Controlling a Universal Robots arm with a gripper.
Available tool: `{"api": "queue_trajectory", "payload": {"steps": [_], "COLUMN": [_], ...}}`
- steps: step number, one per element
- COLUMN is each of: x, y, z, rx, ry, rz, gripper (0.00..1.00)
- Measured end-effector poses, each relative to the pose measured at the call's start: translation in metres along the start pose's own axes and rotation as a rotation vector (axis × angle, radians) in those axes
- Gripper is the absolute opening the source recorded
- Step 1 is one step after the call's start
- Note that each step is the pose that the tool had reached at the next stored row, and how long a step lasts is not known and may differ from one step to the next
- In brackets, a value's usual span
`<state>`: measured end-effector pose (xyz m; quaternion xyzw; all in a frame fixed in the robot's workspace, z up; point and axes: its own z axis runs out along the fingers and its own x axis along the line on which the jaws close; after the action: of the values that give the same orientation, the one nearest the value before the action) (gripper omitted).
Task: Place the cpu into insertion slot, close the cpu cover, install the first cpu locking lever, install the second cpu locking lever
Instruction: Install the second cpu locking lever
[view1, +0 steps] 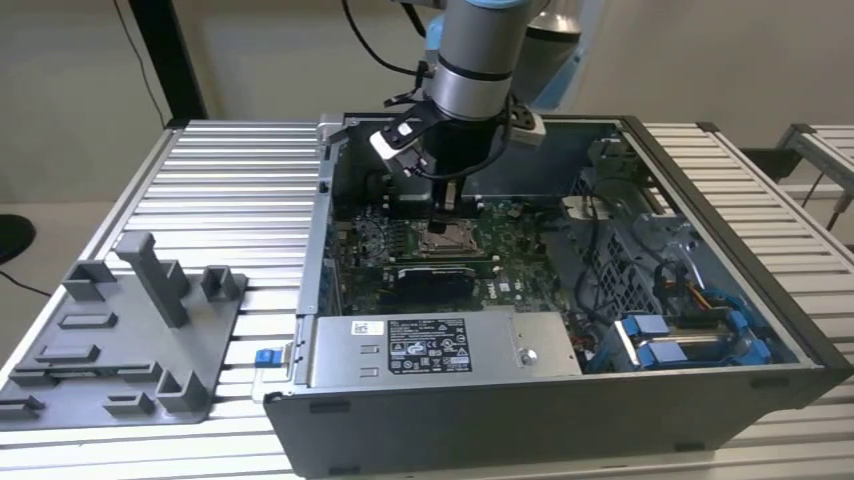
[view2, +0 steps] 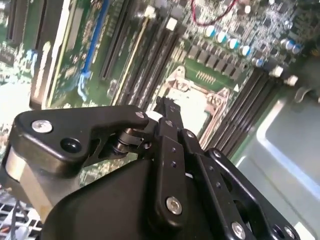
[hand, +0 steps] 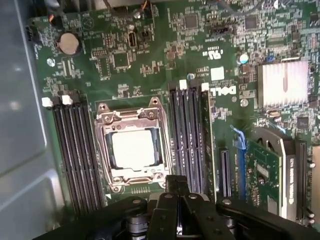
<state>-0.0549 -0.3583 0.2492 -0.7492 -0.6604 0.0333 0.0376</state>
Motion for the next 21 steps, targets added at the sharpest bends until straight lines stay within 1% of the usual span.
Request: {"api": "queue_trajectory", "payload": {"steps": [1,3,6,10,12,15,19,21], "x": [0.0006,0.0015,0.0034,0.0033,0.0029,0.0022,0.0016,0.0012], "y": [-0.0020,-0.0037,-0.0075,-0.0122,-0.0155,-0.0203,-0.0243,-0.0268], "z": [0.0020,0.0058,0.0116,0.0194,0.0234,0.0273,0.0348,0.0361], "rx": [-0.0004,-0.0014,-0.0018,-0.0018,-0.0019,-0.0018,-0.0028,-0.0038], "ry": [-0.0019,-0.0050,-0.0070,-0.0072,-0.0071,-0.0073,-0.0072,-0.0068], "rz": [0.000,0.001,0.001,0.001,0.001,0.001,0.001,0.001], "gripper": [0.00,0.00,0.00,0.00,0.00,0.00,0.00,0.00]}}
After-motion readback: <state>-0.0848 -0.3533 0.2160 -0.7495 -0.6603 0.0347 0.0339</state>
